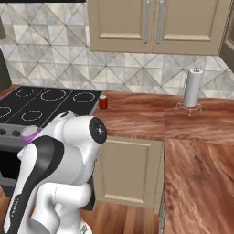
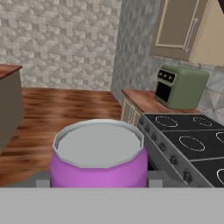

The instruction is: Four empty soda cans are scattered around the kitchen. Gather all the cans and cluster them next to the stove for recycling.

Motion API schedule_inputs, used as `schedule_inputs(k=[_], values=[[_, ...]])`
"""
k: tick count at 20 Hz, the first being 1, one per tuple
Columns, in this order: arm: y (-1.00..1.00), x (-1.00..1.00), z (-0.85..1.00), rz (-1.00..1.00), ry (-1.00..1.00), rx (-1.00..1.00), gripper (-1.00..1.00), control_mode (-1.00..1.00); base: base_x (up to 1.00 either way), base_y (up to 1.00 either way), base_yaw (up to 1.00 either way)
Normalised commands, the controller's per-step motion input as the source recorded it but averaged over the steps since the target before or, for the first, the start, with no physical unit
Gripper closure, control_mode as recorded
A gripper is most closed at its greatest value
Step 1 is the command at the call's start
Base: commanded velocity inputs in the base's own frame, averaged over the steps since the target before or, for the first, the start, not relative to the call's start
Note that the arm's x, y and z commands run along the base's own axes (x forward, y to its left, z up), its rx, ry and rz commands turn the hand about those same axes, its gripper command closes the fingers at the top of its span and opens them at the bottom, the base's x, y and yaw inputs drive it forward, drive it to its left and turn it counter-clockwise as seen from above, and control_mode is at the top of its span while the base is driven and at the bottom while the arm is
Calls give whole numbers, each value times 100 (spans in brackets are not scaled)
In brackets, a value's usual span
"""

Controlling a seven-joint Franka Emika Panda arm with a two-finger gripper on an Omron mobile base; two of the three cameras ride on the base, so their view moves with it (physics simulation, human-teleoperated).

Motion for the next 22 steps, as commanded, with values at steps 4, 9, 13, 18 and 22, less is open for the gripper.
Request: schedule_inputs(k=[4, 9, 13, 18, 22], values=[[0, 0, 0, 0, 0, 0, 100, 100, 3, -47, 9], [0, 0, 0, 0, 0, 0, 100, 100, 22, -40, 8], [0, 0, 0, 0, 0, 0, 100, 100, 52, -26, 9], [0, 0, 0, 0, 0, 0, 100, 100, 63, -24, 10], [0, 0, 0, 0, 0, 0, 100, 100, 59, -24, 10]])
